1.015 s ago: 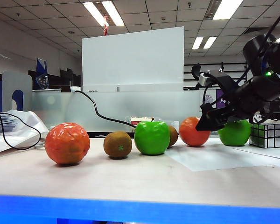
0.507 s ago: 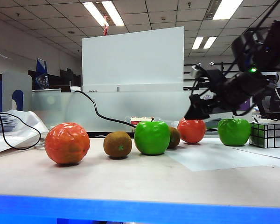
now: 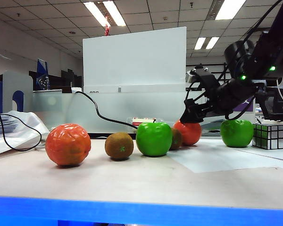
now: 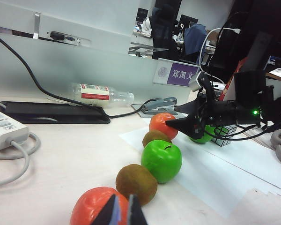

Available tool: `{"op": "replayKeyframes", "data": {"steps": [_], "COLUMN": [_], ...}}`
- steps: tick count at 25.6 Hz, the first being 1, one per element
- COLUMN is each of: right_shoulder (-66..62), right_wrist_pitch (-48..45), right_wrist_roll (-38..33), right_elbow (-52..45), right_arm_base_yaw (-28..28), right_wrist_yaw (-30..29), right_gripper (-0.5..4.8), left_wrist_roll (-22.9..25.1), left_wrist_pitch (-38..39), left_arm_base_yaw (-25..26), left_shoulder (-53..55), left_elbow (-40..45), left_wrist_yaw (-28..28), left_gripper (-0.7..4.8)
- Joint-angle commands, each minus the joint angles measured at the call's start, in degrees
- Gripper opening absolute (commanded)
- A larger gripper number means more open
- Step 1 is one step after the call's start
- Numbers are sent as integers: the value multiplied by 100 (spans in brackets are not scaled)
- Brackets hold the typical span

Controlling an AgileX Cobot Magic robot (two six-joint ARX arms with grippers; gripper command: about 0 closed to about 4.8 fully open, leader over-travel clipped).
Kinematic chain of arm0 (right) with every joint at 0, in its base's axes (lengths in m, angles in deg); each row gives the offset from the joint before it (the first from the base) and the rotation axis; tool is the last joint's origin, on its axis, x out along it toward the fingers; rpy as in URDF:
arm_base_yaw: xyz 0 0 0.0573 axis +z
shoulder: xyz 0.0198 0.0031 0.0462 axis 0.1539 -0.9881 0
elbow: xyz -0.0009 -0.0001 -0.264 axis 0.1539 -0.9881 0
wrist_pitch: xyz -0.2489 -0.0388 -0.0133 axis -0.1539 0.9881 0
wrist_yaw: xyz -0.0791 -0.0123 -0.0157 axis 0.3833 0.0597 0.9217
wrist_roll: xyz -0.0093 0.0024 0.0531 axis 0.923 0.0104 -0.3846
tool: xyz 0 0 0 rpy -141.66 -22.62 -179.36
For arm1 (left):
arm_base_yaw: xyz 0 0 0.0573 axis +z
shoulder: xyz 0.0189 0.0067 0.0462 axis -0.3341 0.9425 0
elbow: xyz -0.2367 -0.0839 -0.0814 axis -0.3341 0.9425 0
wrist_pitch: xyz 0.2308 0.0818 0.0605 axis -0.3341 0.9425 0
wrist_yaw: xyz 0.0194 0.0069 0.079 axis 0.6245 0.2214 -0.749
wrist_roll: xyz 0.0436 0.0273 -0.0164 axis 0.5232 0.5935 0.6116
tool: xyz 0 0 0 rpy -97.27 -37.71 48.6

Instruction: Put the same fruits together.

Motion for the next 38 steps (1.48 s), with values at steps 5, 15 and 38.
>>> {"op": "replayKeyframes", "data": {"steps": [5, 15, 38], "right_shoulder": [-192, -393, -527], "right_wrist_pitch": [-96, -136, -133], "right_wrist_roll": [-118, -160, -155], "right_elbow": [136, 269, 269], "right_arm_base_yaw": [70, 101, 107], "right_wrist_yaw": [-138, -116, 31], "right_gripper": [479, 479, 108], "left_wrist_roll": [22, 22, 22], "left_wrist_pitch": [-52, -39, -37], "left_arm_base_yaw": [-9, -9, -9], "left_shoulder": [-2, -2, -4], "left_elbow": [-24, -24, -24], "left_wrist_yaw": [-35, -111, -120], "left_gripper": [45, 45, 48]}}
